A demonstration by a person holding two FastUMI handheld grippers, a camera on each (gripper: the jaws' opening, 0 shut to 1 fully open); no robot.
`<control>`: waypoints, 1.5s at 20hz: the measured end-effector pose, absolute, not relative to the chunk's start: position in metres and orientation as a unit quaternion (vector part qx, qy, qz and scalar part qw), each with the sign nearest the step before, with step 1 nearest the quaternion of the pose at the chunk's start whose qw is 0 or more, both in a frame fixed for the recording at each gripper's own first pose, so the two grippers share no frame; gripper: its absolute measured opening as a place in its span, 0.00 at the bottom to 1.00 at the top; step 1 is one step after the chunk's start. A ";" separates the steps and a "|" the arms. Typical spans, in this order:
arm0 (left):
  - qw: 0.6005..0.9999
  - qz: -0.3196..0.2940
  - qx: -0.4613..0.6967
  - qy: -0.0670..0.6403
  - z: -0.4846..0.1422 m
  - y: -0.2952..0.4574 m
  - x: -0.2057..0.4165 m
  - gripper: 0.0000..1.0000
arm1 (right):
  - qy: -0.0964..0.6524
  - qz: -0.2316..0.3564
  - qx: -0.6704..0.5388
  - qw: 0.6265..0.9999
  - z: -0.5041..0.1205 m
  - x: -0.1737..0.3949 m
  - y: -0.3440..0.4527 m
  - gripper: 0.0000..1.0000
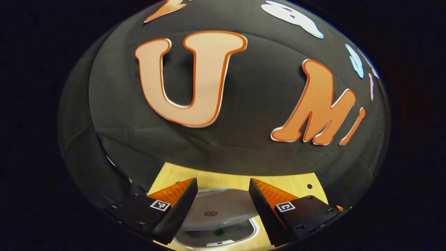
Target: Press the lid of the desktop garbage bin to open it, pick up the crumpled paper on the desktop and throw it into the bin, then pick up the pop can on the desktop and drop it into the bin, and finally close the garbage bin lid.
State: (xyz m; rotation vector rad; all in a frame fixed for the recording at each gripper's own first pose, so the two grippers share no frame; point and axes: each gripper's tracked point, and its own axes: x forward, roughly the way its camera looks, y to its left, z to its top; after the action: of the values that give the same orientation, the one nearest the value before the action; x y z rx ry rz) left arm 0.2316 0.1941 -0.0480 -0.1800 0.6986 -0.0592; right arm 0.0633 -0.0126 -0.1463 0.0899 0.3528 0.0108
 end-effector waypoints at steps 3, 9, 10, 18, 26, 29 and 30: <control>0.922 -0.028 -0.086 0.376 -0.074 0.195 0.211 0.94 | 0.172 0.015 0.043 0.984 -0.145 0.063 -0.005 0.94; 0.889 -0.020 -0.062 0.454 -0.118 0.195 0.161 0.97 | 0.174 0.026 0.041 0.984 -0.148 0.060 0.000 0.94; 0.885 -0.021 -0.047 0.462 -0.123 0.194 0.154 0.98 | 0.174 0.026 0.042 0.984 -0.147 0.060 0.000 0.94; 0.874 0.000 -0.025 0.485 -0.139 0.196 0.134 0.97 | 0.176 0.035 0.038 0.983 -0.149 0.057 0.001 0.94; 0.888 0.009 -0.012 0.459 -0.135 0.200 0.143 0.98 | 0.169 0.049 0.041 0.984 -0.140 0.053 0.008 0.94; 0.907 0.040 -0.026 0.417 -0.125 0.205 0.153 0.98 | 0.160 0.046 0.038 0.985 -0.133 0.051 0.006 0.94; 0.916 0.054 -0.020 0.397 -0.121 0.209 0.155 0.97 | 0.159 0.045 0.037 0.986 -0.132 0.050 0.004 0.94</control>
State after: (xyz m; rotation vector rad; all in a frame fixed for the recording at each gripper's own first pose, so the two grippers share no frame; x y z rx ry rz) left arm 0.1550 0.2089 -0.1210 -0.0417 0.8160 0.1104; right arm 0.0495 0.0038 -0.1318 0.0746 0.3201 0.0898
